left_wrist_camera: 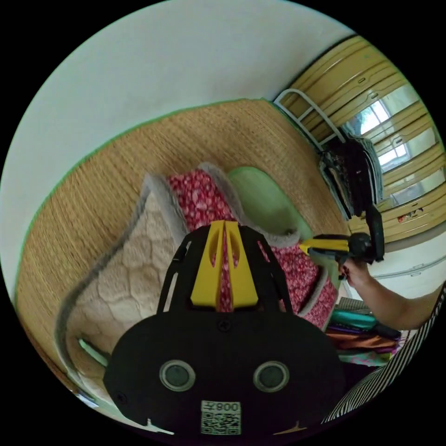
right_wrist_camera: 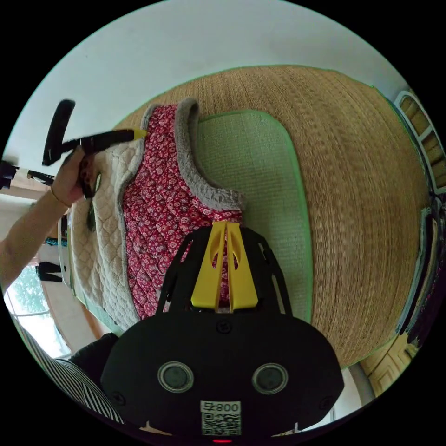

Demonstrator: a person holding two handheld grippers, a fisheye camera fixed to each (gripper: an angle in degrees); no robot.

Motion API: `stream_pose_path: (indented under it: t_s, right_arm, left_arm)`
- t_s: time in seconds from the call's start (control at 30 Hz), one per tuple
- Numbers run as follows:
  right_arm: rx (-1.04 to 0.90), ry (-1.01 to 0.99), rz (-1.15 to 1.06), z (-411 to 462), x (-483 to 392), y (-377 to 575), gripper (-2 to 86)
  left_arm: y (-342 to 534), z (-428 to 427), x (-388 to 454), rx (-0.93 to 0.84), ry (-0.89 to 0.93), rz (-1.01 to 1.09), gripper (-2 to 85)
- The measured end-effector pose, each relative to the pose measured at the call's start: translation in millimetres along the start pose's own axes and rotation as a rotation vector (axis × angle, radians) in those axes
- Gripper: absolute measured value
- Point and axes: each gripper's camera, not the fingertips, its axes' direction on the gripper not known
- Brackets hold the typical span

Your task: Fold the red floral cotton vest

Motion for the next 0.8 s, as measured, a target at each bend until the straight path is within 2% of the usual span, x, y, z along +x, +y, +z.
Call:
stream_pose_path:
  t_s: [0.1, 0.17, 0.23, 0.4, 0.47, 0.6, 0.63, 0.67, 0.8]
  right_arm:
    - [-0.049, -0.016, -0.001, 17, 5, -8, 0.1]
    - [-0.052, -0.045, 0.005, 13, 9, -11, 0.1]
    - [-0.024, -0.096, 0.031, -3, 19, -5, 0.1]
    - [0.039, -0.14, 0.013, -61, 15, 59, 0.0]
    - [-0.006, -0.12, 0.008, -65, 8, 92, 0.0]
    - [-0.163, -0.058, 0.082, -30, 12, 138, 0.0]
    - [-0.172, -0.082, 0.101, -24, 15, 137, 0.0]
    - [-0.173, -0.087, 0.107, -26, 16, 134, 0.0]
    - [-0.107, 0.012, 0.041, -62, -8, 123, 0.1]
  left_arm:
    - [-32, 25, -15, -0.05, -0.116, -0.042, 0.2]
    - [-37, 57, -30, -0.18, -0.116, -0.07, 0.2]
    - [-26, 41, -32, -0.111, -0.094, -0.09, 0.2]
    - [57, -8, 9, -0.031, 0.094, 0.026, 0.2]
    - [115, 0, 32, -0.102, 0.137, 0.058, 0.2]
    - [171, 58, 37, -0.297, 0.077, 0.084, 0.2]
    - [178, 53, 30, -0.227, 0.118, 0.054, 0.2]
    - [177, 49, 23, -0.251, 0.146, 0.004, 0.1]
    - [194, 8, 35, -0.154, 0.11, 0.065, 0.2]
